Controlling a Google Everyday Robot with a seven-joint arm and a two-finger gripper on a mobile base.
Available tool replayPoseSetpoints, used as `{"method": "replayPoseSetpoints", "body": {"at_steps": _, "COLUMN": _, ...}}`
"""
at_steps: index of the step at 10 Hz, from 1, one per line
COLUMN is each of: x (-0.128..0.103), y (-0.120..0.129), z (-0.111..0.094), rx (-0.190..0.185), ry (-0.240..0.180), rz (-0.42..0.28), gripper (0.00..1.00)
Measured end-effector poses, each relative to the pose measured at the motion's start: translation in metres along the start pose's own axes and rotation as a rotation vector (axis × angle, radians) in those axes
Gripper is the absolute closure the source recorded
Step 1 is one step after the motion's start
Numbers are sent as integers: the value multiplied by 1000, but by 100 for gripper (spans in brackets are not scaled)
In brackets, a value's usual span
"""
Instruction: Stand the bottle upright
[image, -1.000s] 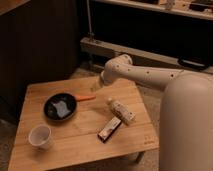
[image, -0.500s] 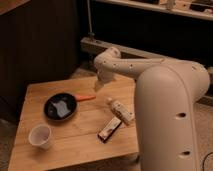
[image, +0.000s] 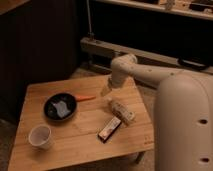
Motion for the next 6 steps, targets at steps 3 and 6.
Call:
{"method": "replayPoseSetpoints", "body": {"at_steps": 3, "x": 4, "y": 7, "z": 8, "rx": -41, "ry": -28, "rz": -12, "gripper": 20}}
{"method": "replayPoseSetpoints", "body": {"at_steps": 6, "x": 4, "y": 23, "z": 23, "rx": -40, "ry": -26, "rz": -55, "gripper": 20}}
